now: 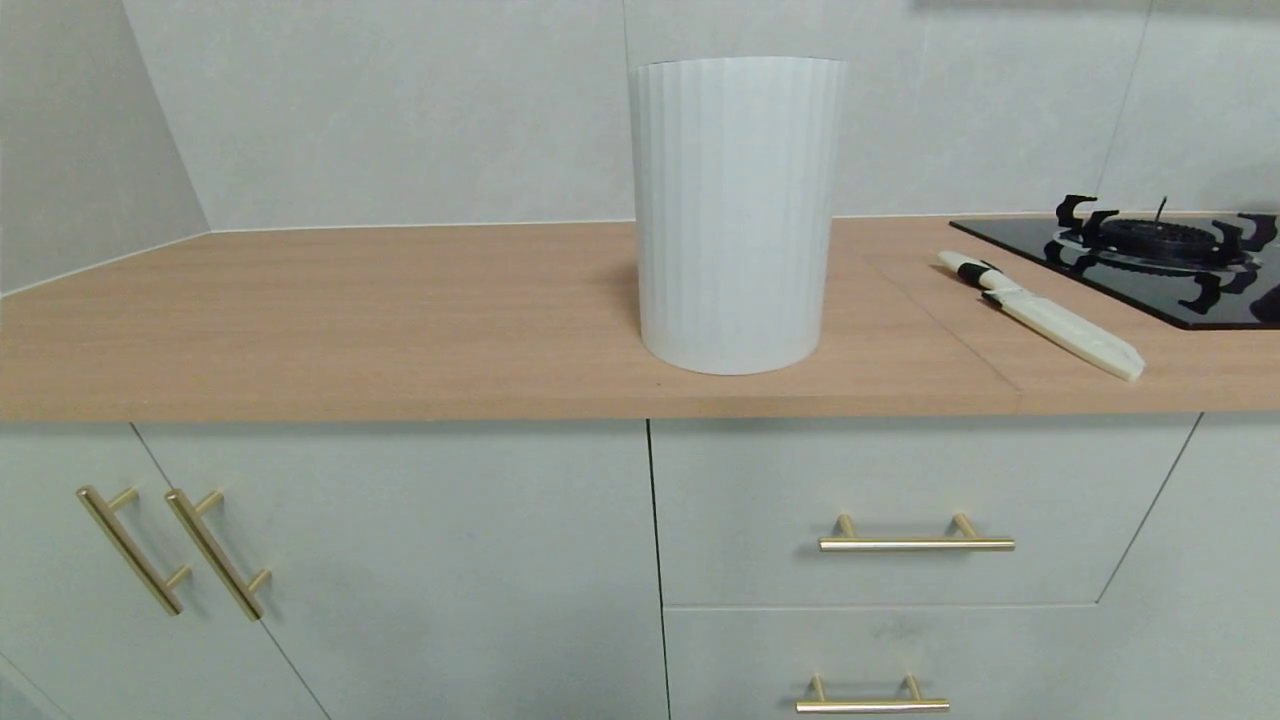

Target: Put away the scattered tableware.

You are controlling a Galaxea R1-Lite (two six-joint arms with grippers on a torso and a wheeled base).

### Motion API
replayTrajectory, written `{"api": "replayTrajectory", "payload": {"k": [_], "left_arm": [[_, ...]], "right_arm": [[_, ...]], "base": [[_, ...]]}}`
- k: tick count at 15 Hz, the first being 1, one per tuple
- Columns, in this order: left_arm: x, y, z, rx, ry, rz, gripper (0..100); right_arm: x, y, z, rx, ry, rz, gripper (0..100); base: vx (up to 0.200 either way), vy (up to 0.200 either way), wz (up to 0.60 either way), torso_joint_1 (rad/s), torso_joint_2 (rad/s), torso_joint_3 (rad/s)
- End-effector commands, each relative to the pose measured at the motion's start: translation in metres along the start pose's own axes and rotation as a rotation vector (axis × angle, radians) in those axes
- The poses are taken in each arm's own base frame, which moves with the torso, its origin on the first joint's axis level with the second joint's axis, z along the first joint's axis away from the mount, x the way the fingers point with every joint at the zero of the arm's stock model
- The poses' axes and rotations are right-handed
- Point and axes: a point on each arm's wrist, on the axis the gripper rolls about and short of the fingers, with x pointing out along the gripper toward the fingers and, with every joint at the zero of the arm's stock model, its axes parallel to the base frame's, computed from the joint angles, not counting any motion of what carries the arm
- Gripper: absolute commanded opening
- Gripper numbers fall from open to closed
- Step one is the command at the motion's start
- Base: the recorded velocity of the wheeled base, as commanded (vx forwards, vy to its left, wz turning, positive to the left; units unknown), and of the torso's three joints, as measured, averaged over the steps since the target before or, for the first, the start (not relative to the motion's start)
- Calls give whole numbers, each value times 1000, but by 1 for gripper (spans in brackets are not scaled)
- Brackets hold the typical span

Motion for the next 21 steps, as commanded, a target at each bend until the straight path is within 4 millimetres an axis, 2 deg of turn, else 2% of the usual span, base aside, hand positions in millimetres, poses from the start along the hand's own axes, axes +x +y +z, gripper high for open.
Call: {"api": "replayTrajectory", "payload": {"k": [1,13,17,21], "left_arm": [[0,0,0,0,0,0,100],[0,0,0,0,0,0,100],[0,0,0,-2,0,0,100],[0,0,0,0,2,1,100]], "right_arm": [[0,0,0,-1,1,1,100],[0,0,0,-5,1,3,100],[0,0,0,-5,1,3,100],[0,0,0,-5,1,3,100]], "base": [[0,0,0,0,0,0],[0,0,0,0,0,0],[0,0,0,74,-244,-255],[0,0,0,137,-514,-303]]}}
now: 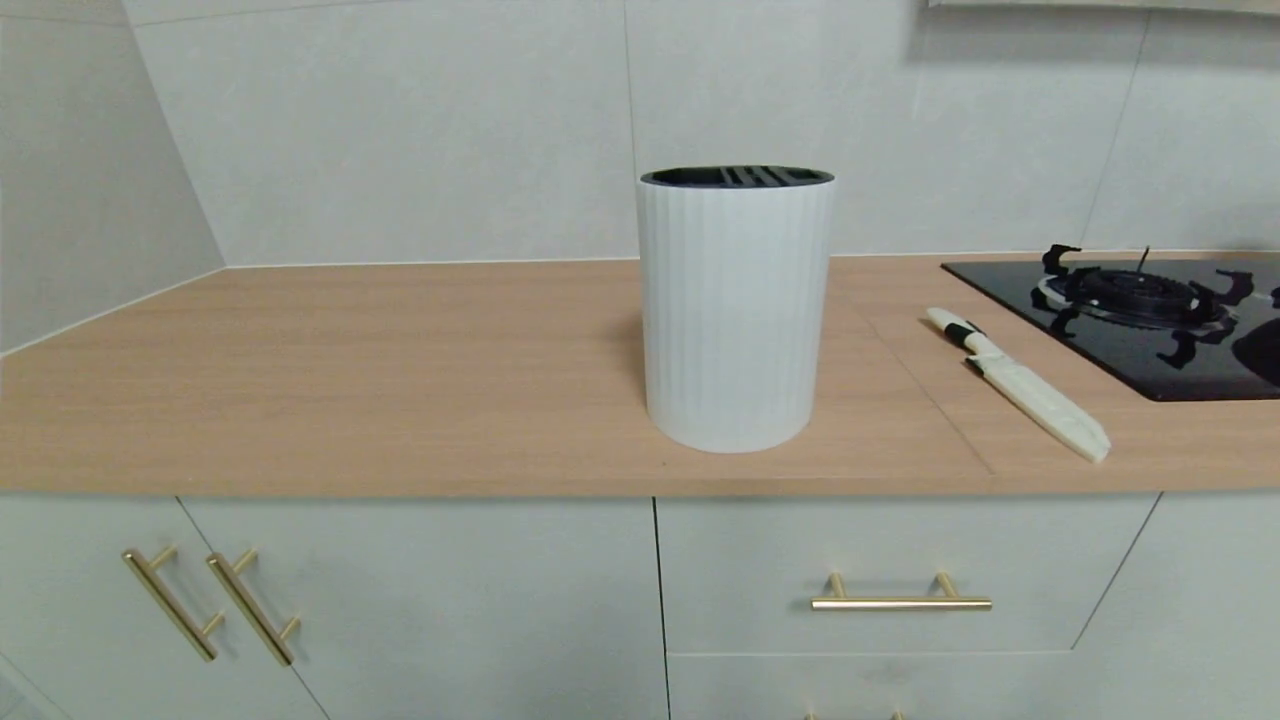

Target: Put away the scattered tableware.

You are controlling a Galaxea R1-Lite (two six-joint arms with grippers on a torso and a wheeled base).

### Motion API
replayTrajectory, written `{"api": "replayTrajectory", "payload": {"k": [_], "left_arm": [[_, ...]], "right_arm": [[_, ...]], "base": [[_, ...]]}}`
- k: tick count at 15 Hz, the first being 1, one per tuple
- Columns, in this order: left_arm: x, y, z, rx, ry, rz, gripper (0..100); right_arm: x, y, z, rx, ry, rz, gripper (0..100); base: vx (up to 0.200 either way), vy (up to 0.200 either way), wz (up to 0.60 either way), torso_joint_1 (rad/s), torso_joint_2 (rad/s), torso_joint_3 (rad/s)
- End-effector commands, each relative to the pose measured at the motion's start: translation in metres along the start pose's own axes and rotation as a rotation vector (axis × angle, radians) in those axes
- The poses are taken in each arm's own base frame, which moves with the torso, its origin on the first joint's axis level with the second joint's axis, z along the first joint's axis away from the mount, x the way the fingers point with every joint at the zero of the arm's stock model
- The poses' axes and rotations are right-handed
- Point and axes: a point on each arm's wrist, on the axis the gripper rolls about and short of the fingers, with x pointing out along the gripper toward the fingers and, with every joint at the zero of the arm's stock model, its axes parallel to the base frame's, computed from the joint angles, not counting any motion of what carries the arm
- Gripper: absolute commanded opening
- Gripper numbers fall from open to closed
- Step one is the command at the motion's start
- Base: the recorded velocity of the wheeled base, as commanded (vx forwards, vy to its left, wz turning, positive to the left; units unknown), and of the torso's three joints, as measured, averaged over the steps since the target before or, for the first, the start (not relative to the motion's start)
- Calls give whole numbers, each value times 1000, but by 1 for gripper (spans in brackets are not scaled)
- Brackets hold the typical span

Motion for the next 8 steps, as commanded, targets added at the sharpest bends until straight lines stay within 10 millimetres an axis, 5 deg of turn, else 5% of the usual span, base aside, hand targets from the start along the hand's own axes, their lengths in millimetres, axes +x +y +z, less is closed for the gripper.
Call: {"api": "replayTrajectory", "payload": {"k": [1,8], "left_arm": [[0,0,0,1,0,0,100],[0,0,0,-1,0,0,100]], "right_arm": [[0,0,0,0,1,1,100],[0,0,0,0,1,1,100]], "base": [[0,0,0,163,-481,-295],[0,0,0,183,-475,-290]]}}
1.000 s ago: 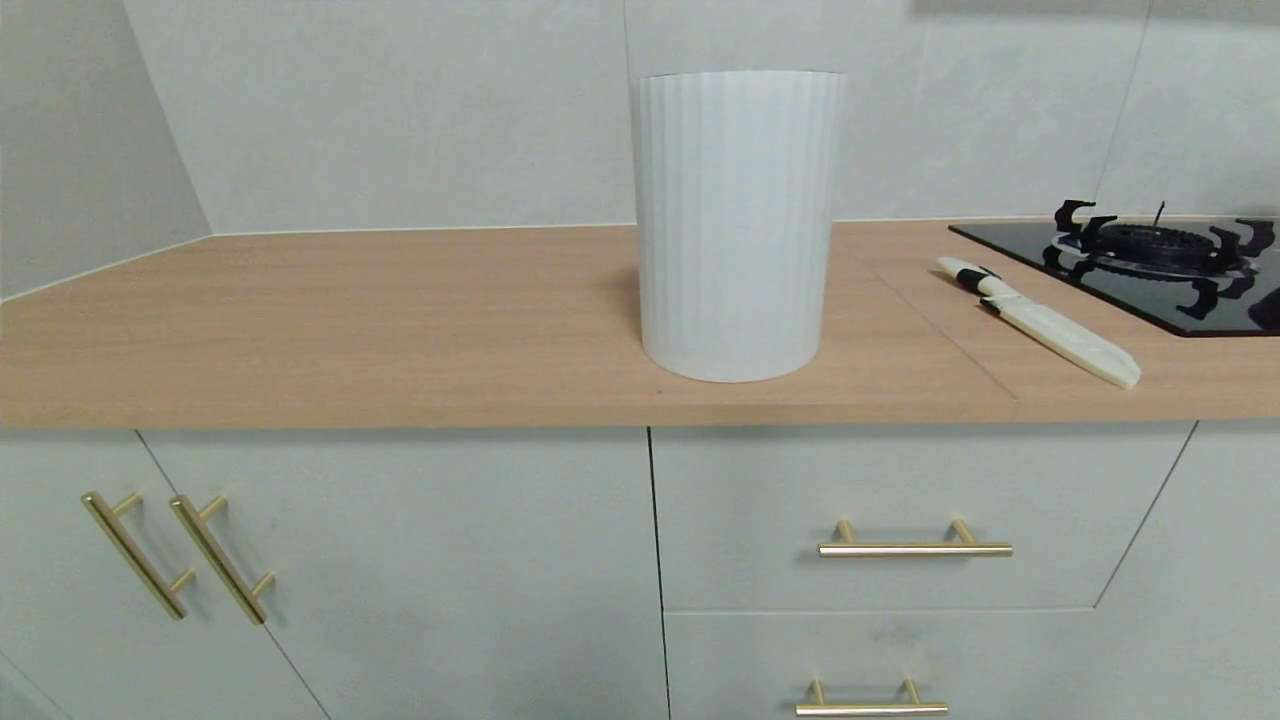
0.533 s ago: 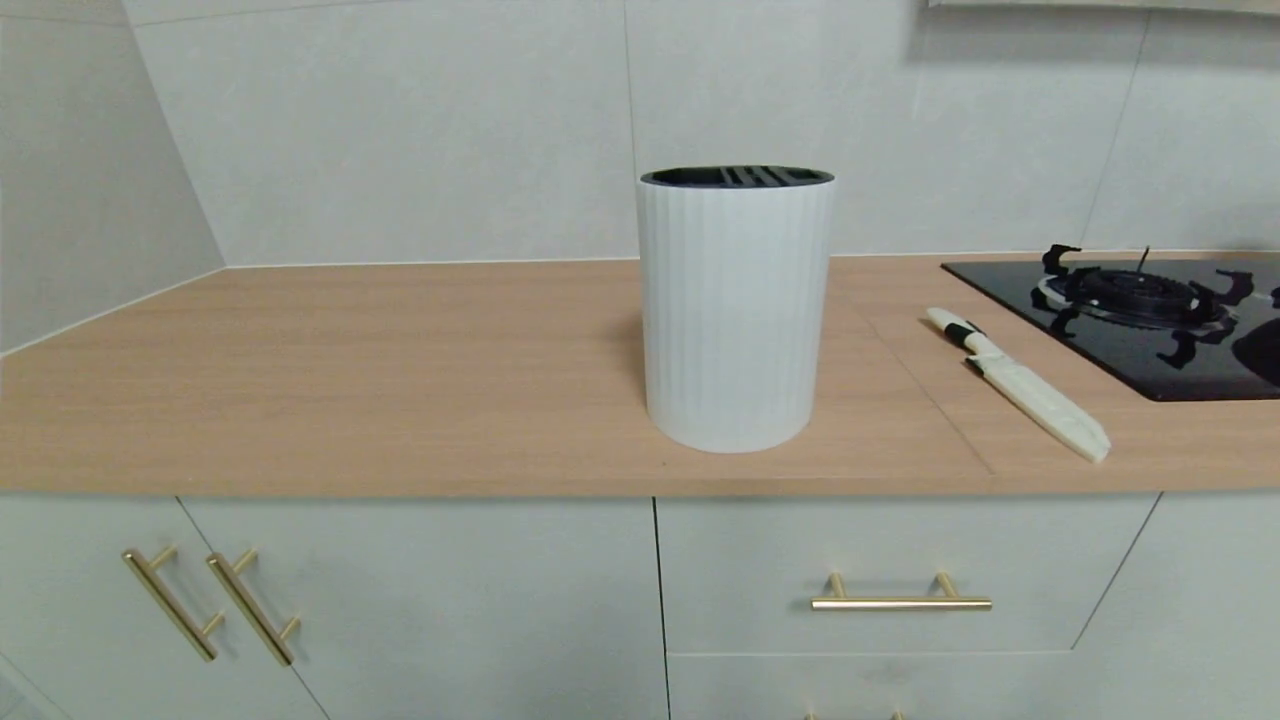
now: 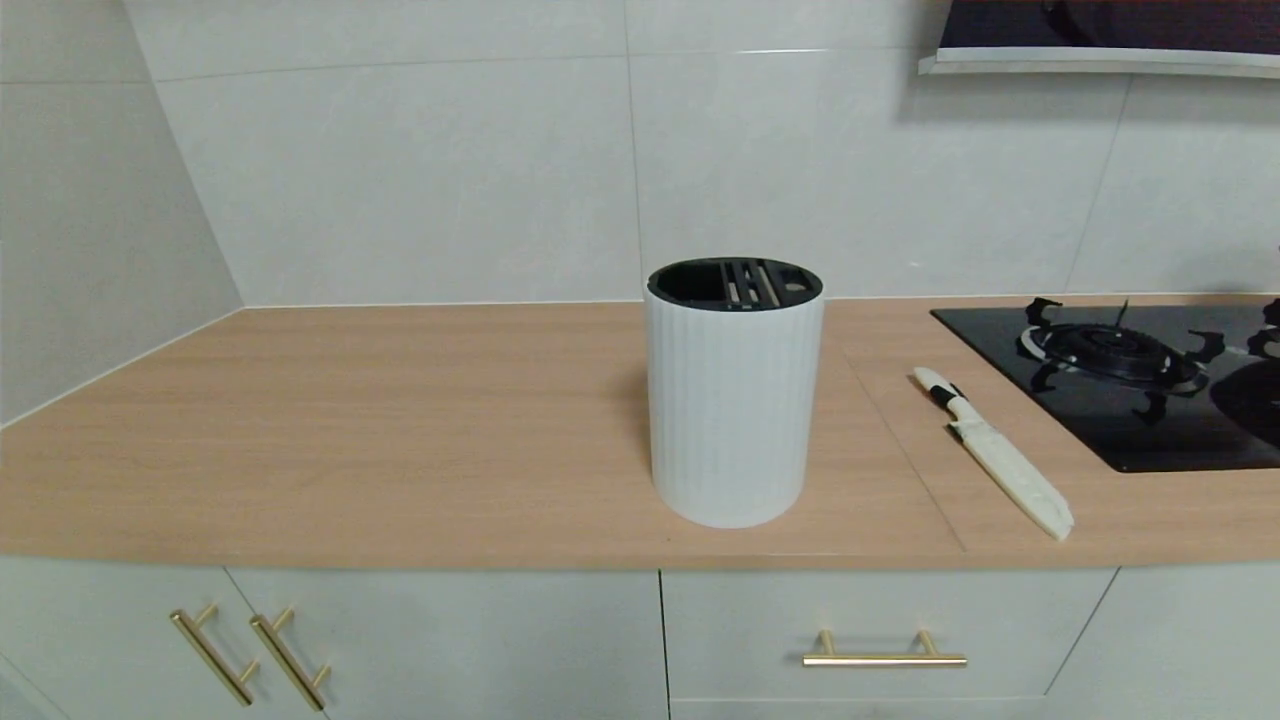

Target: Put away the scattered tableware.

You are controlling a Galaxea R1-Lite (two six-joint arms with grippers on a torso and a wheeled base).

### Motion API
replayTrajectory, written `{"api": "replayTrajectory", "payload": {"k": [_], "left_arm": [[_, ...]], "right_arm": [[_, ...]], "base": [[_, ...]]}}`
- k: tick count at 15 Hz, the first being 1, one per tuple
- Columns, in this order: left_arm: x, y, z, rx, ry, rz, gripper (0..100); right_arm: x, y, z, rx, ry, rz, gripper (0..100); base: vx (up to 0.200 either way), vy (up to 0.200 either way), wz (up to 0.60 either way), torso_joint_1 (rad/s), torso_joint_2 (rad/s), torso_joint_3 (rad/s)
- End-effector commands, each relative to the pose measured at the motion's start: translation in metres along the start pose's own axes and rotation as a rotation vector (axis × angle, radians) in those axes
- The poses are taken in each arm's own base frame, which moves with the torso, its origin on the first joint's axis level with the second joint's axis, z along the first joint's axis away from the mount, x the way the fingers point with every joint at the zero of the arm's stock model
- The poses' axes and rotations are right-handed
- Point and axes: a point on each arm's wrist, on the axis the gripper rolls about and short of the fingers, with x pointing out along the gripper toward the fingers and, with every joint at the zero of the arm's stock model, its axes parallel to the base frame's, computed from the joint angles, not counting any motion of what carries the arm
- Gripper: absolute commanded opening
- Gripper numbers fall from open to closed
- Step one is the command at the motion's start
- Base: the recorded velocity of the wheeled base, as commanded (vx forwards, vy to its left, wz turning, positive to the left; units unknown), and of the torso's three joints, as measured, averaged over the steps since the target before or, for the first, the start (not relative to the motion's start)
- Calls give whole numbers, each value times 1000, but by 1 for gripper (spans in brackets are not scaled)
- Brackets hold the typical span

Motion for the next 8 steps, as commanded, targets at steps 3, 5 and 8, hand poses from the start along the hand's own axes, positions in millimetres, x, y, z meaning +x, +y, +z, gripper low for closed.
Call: {"api": "replayTrajectory", "payload": {"k": [3,5,8], "left_arm": [[0,0,0,-1,0,0,100],[0,0,0,-1,0,0,100],[0,0,0,-1,0,0,100]], "right_arm": [[0,0,0,0,1,1,100],[0,0,0,0,1,1,100],[0,0,0,0,1,1,100]], "base": [[0,0,0,206,-499,-294],[0,0,0,232,-505,-293],[0,0,0,227,-517,-294]]}}
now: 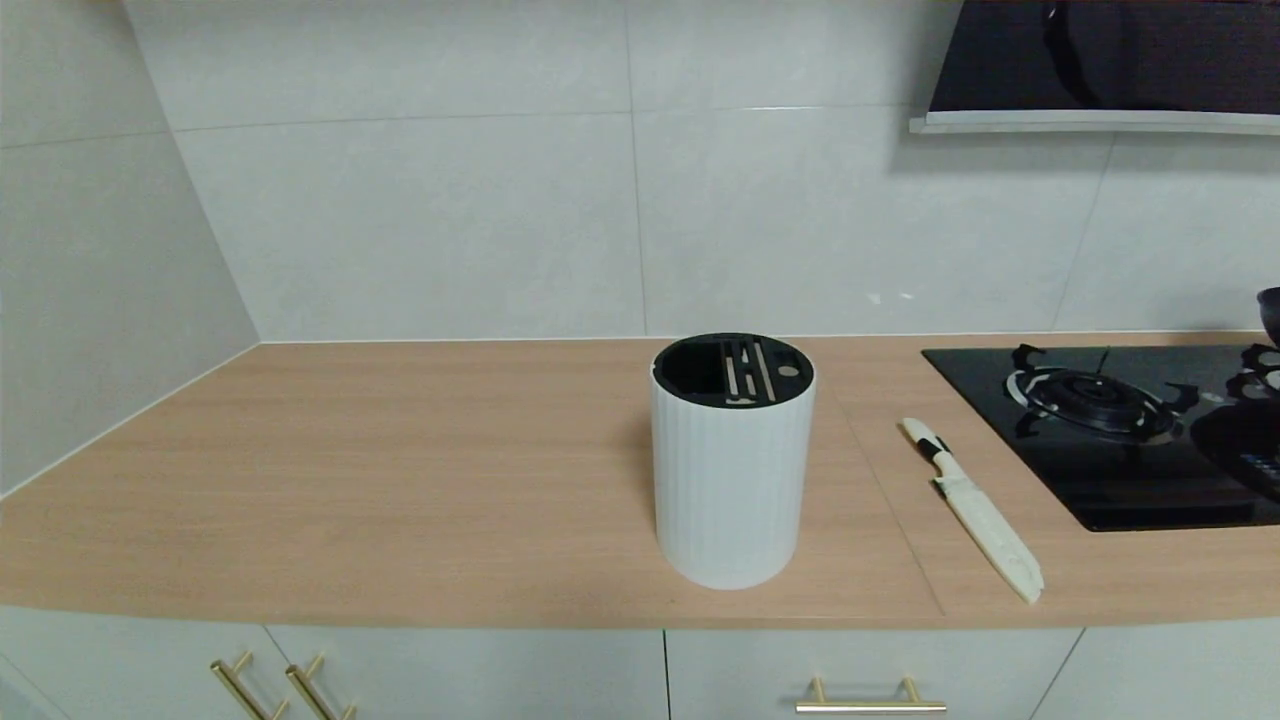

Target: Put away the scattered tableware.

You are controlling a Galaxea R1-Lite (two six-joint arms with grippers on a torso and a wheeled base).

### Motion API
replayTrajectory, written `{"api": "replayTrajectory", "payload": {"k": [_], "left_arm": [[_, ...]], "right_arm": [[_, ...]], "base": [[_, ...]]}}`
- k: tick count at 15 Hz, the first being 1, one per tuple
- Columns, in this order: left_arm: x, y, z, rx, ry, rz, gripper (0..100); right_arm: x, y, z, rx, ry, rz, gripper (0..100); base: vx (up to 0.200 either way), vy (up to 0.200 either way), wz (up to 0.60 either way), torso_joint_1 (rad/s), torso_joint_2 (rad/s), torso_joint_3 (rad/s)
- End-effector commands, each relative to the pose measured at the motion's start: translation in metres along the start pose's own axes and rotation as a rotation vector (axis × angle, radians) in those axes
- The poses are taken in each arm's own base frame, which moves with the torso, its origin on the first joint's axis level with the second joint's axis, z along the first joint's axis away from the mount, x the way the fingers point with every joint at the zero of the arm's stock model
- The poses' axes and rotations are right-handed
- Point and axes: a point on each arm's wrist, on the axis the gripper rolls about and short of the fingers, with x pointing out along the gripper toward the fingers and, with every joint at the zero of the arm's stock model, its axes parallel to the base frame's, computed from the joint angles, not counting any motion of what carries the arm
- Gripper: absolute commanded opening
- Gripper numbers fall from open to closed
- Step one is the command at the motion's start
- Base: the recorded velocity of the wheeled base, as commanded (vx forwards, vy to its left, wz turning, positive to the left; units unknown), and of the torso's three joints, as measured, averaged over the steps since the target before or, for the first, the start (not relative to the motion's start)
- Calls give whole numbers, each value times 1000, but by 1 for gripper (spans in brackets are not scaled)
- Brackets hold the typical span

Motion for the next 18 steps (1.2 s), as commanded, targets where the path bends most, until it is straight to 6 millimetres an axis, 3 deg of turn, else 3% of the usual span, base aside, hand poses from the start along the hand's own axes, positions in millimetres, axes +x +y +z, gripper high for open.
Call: {"api": "replayTrajectory", "payload": {"k": [1,12,18], "left_arm": [[0,0,0,0,0,0,100],[0,0,0,0,0,0,100],[0,0,0,0,0,0,100]], "right_arm": [[0,0,0,0,1,1,100],[0,0,0,1,1,-1,100],[0,0,0,1,1,1,100]], "base": [[0,0,0,242,-530,-281],[0,0,0,257,-548,-297],[0,0,0,102,-198,-102]]}}
